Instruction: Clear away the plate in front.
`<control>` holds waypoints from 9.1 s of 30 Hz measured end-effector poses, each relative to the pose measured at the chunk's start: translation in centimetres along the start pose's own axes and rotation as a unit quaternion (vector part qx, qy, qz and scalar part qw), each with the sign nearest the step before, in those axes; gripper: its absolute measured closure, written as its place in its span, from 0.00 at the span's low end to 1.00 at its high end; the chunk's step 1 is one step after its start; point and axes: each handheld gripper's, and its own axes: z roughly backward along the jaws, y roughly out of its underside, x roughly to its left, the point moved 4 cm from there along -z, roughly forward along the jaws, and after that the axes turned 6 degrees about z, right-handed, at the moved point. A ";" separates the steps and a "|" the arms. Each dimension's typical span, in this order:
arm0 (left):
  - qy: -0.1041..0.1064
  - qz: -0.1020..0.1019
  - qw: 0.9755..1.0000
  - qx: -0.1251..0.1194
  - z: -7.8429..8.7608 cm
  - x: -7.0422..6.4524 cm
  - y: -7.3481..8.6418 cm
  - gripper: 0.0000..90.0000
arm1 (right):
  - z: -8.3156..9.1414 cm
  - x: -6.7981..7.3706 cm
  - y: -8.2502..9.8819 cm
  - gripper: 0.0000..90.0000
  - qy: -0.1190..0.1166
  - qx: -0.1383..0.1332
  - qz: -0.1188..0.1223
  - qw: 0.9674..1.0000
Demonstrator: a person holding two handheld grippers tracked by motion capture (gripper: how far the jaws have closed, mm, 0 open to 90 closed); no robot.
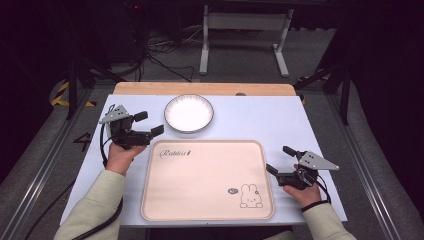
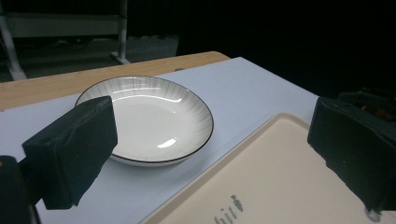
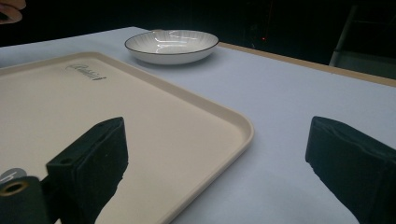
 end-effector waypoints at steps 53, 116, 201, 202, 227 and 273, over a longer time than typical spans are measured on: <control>0.012 0.031 0.998 0.058 -6.2 5.2 -2.9 0.04 | 0.1 -0.1 0.0 0.03 -0.004 -0.008 -0.003 1.000; -0.090 0.116 0.975 0.167 -11.5 9.2 2.3 0.33 | 0.1 0.1 0.0 0.15 -0.025 -0.005 0.007 1.000; -0.151 0.208 0.961 0.100 -10.8 6.4 -1.1 0.91 | 0.0 0.1 0.0 0.16 -0.031 -0.006 0.004 0.999; -0.153 0.207 0.961 0.098 -10.7 6.3 -1.2 0.91 | 0.0 0.1 0.0 0.16 -0.032 -0.006 0.004 0.999; -0.135 0.168 0.973 0.081 -7.6 3.7 -3.9 0.90 | 0.0 0.1 0.0 0.17 -0.032 -0.006 0.004 0.999; -0.021 0.032 0.989 0.139 -4.1 -4.7 -5.2 0.90 | 0.0 0.0 0.0 0.17 -0.035 -0.005 0.000 0.999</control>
